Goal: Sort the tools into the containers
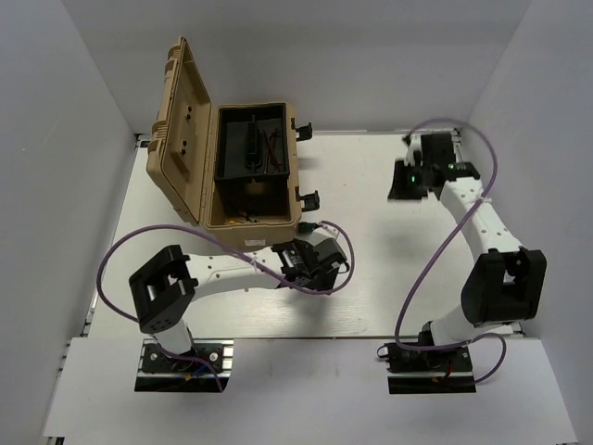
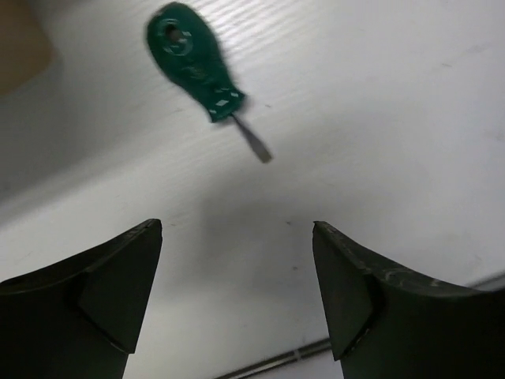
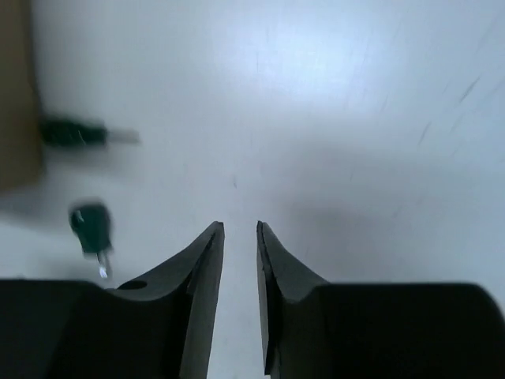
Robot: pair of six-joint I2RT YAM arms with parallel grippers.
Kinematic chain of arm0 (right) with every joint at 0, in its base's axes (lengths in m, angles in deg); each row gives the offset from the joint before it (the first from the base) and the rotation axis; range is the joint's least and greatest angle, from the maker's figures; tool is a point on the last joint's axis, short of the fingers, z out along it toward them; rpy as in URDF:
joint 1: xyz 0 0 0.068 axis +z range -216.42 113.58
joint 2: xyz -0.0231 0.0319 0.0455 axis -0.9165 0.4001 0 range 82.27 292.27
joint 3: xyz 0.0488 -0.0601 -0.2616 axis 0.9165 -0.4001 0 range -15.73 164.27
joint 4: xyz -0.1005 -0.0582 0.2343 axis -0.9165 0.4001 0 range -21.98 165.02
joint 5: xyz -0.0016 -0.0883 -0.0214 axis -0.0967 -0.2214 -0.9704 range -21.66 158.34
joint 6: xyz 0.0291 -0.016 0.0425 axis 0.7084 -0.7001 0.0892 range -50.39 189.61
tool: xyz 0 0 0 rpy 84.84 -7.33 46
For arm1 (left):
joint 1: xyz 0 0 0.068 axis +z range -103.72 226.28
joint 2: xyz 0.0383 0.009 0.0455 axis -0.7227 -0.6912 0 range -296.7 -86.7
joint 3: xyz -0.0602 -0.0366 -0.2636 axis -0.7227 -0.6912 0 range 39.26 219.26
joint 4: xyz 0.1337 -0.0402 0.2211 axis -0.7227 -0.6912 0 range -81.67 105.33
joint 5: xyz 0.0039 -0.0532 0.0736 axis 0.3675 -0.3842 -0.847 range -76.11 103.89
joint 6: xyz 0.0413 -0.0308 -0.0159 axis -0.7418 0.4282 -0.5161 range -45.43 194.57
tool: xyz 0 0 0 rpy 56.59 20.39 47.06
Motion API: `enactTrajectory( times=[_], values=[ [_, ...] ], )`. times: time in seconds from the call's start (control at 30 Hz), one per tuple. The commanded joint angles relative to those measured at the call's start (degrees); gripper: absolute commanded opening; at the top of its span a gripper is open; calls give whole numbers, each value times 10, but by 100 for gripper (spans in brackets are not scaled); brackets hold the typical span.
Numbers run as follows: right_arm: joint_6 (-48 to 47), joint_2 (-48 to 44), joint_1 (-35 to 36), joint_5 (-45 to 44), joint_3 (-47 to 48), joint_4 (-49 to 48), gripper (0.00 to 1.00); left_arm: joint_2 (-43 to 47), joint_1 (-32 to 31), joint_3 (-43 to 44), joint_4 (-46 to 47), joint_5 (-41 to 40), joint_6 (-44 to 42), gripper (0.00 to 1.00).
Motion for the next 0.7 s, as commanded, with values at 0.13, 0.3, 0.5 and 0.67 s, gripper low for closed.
enactTrajectory(
  times=[0.13, 0.3, 0.5, 0.67],
  values=[
    [-5, -127, -11, 119, -196, -18, 35, 9, 2, 2, 43, -108, 87, 88],
    [6, -164, -19, 158, -236, -47, 35, -48, 2, 40, 42, -103, 101, 88],
    [24, -181, -27, 185, -266, -71, 35, -76, 8, 40, 63, -133, 156, 88],
    [32, -201, -34, 203, -289, -86, 35, -99, 14, 45, 68, -165, 164, 88]
  ],
)
